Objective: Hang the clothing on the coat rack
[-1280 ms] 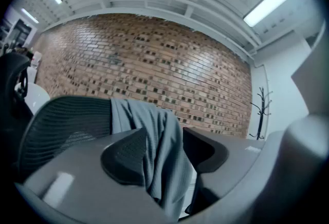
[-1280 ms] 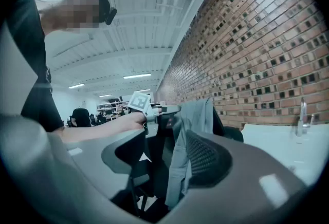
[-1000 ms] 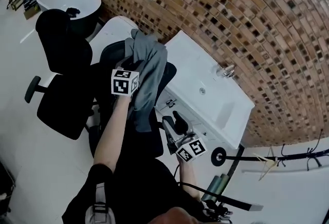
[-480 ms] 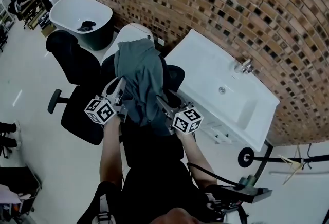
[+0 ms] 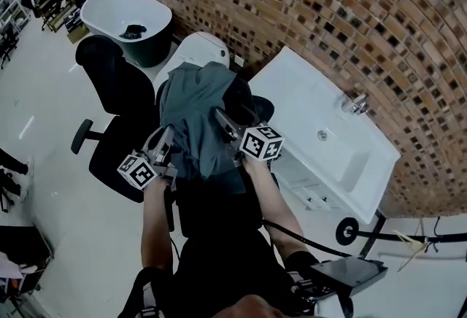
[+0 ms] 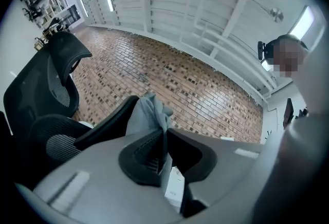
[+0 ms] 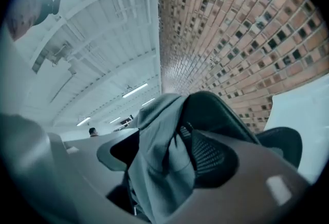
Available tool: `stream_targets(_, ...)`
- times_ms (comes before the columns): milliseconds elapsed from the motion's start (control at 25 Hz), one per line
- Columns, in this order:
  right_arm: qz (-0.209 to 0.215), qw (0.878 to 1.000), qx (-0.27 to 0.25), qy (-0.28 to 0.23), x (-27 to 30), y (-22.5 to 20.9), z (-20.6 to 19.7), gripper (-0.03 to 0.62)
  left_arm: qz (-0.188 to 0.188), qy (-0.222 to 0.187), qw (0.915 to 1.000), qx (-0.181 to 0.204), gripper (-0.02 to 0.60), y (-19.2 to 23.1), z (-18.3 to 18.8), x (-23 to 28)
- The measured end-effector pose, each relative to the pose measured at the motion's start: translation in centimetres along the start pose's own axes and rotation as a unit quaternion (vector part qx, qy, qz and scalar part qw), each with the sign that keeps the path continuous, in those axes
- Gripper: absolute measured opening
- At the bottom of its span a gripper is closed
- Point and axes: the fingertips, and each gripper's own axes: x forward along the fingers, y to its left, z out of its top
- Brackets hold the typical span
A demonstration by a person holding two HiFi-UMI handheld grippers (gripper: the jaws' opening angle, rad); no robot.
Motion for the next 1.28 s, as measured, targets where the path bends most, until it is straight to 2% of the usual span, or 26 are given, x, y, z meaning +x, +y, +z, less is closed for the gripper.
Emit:
stream_targets(120,0.001,1.000,0.022,0.019,2.7,0.0,0.6,0.312,-0.029,0.000,0.9996,0.002,0.029,-0.4,-1.1,-0.9)
stream_targets(160,0.001,0.999,0.028,0.024,3.4,0.0,0.7,0.278,-0.039,0.000,0.9992,0.001,0.029,-0.6,-1.6,-1.1)
stream_targets(200,0.000,0.999,0.028,0.025,3.8,0.0,0.8,0.202,-0.046,0.000,0.9989,-0.001,0.029,-0.8,-2.1,-1.3)
stream_targets(240,0.004,0.999,0.028,0.022,3.9,0.0,1.0,0.069,-0.050,0.000,0.9987,-0.003,0.029,-0.9,-2.5,-1.6)
stream_targets(280,0.014,0.999,0.026,0.012,3.7,0.2,1.6,0.009,-0.051,0.000,0.9987,-0.007,0.029,-0.9,-3.0,-1.9)
stream_targets(320,0.025,1.000,0.017,-0.004,3.0,0.9,2.5,0.008,-0.050,-0.002,0.9987,-0.012,0.029,-0.8,-3.3,-2.1)
stream_targets(400,0.043,0.996,-0.048,-0.056,1.0,3.6,5.3,0.008,-0.054,-0.011,0.9982,-0.025,0.029,-0.7,-3.3,-2.3)
stream_targets(520,0.084,0.974,-0.156,-0.144,-2.8,9.7,7.3,0.008,-0.070,-0.052,0.9944,-0.059,0.029,-1.0,-2.3,-2.1)
stream_targets(600,0.105,0.962,-0.196,-0.159,-4.5,12.4,5.6,0.008,-0.068,-0.076,0.9913,-0.084,0.029,-0.4,-1.7,-2.3)
stream_targets(720,0.102,0.958,-0.227,-0.144,-6.4,13.8,1.5,0.008,-0.067,-0.112,0.9827,-0.132,0.029,1.0,-1.6,-3.0)
stream_targets(760,0.094,0.960,-0.220,-0.142,-7.0,13.7,0.4,0.008,-0.075,-0.140,0.9746,-0.158,0.029,1.5,-1.4,-3.4)
stream_targets(800,0.082,0.966,-0.200,-0.141,-7.4,13.2,-0.7,0.008,-0.088,-0.174,0.9625,-0.189,0.029,1.8,-1.0,-3.8)
stream_targets(880,0.053,0.982,-0.126,-0.131,-7.7,11.5,-3.2,0.008,-0.114,-0.230,0.9369,-0.238,0.029,2.0,-0.1,-4.0)
stream_targets(920,0.041,0.989,-0.074,-0.120,-7.7,10.3,-4.8,0.008,-0.123,-0.244,0.9303,-0.244,0.029,1.9,0.2,-3.8)
stream_targets(960,0.033,0.994,-0.020,-0.103,-7.6,9.3,-6.5,0.008,-0.132,-0.252,0.9276,-0.242,0.029,1.6,0.4,-3.5)
stream_targets(1040,0.036,0.995,0.075,-0.053,-7.3,8.1,-10.4,0.008,-0.160,-0.258,0.9252,-0.228,0.029,0.4,0.5,-3.2)
stream_targets(1080,0.048,0.993,0.106,-0.022,-7.1,8.0,-12.3,0.008,-0.179,-0.259,0.9235,-0.219,0.029,-0.5,0.5,-3.3)
stream_targets(1160,0.070,0.988,0.136,0.029,-7.1,8.0,-14.8,0.022,-0.221,-0.261,0.9176,-0.202,0.028,-2.3,0.7,-4.0)
stream_targets(1200,0.072,0.987,0.141,0.040,-7.2,7.3,-15.1,0.104,-0.239,-0.264,0.9136,-0.195,0.029,-2.9,1.0,-4.5)
stream_targets(1240,0.064,0.987,0.143,0.041,-7.5,6.1,-14.9,0.239,-0.254,-0.268,0.9099,-0.189,0.029,-3.4,1.3,-5.2)
stream_targets(1280,0.050,0.987,0.146,0.035,-7.9,4.3,-14.2,0.326,-0.267,-0.271,0.9068,-0.181,0.028,-3.7,1.7,-5.8)
